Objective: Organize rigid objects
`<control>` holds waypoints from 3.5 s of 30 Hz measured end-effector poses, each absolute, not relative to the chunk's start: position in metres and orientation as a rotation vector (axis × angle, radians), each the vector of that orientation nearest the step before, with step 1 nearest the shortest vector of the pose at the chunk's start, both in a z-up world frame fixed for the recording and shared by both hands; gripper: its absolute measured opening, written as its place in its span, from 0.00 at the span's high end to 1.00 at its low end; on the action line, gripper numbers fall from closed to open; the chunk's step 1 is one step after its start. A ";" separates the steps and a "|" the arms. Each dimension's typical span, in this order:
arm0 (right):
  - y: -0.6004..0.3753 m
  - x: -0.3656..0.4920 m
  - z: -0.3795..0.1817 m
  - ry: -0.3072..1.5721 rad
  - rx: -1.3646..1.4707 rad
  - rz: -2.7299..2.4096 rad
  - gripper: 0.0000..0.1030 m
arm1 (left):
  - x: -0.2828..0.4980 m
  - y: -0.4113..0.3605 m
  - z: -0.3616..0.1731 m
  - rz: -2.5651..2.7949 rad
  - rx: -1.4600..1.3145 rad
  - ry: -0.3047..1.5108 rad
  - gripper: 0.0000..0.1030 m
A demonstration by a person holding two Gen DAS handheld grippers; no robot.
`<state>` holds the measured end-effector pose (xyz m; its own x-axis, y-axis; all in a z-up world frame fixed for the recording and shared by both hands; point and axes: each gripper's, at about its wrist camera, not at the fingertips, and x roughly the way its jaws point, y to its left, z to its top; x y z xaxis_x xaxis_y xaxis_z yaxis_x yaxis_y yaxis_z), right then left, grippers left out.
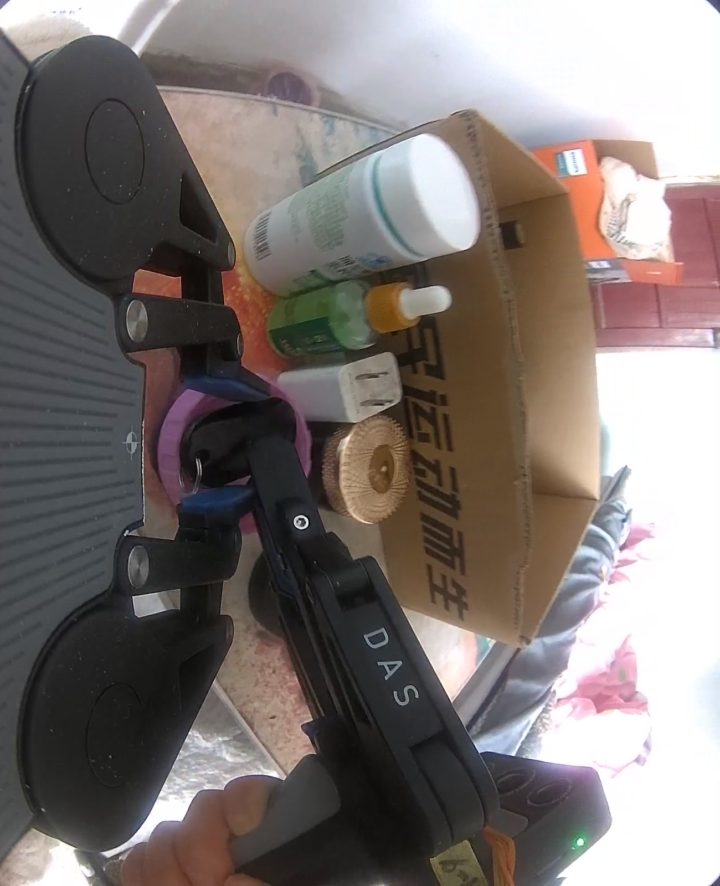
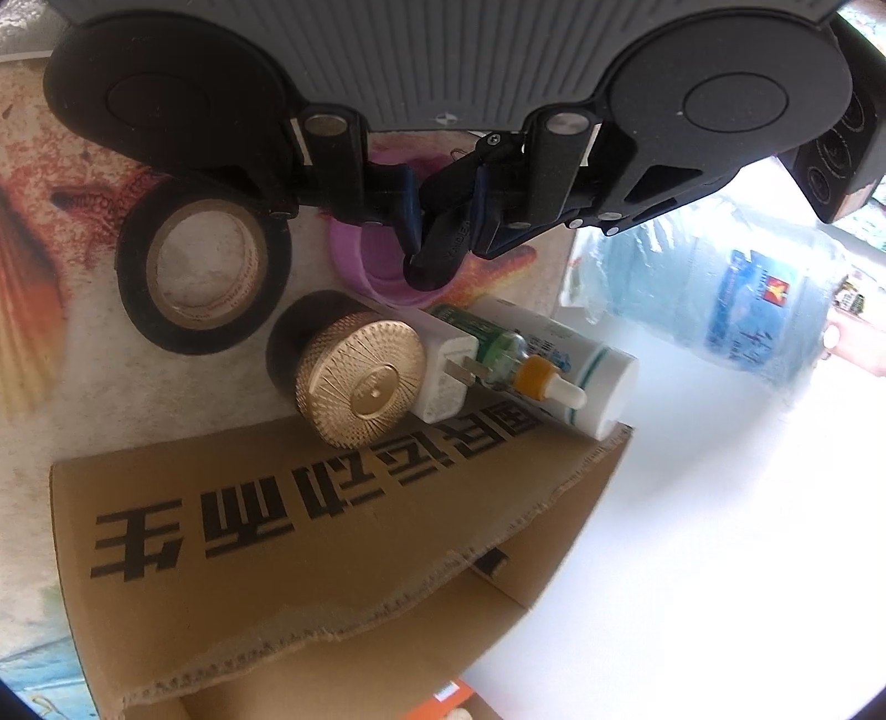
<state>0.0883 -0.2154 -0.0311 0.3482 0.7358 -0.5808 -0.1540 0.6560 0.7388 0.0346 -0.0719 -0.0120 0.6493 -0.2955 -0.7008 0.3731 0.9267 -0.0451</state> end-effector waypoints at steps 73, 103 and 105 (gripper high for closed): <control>-0.224 0.107 -0.040 1.327 0.747 0.559 0.48 | 0.042 -0.091 -0.022 -0.464 0.105 0.872 0.84; -0.213 0.181 0.088 0.923 0.660 0.776 0.62 | 0.113 -0.069 0.099 -0.335 0.148 0.600 0.86; -0.210 0.207 0.085 0.952 0.669 0.757 0.62 | 0.142 -0.074 0.098 -0.335 0.161 0.643 0.86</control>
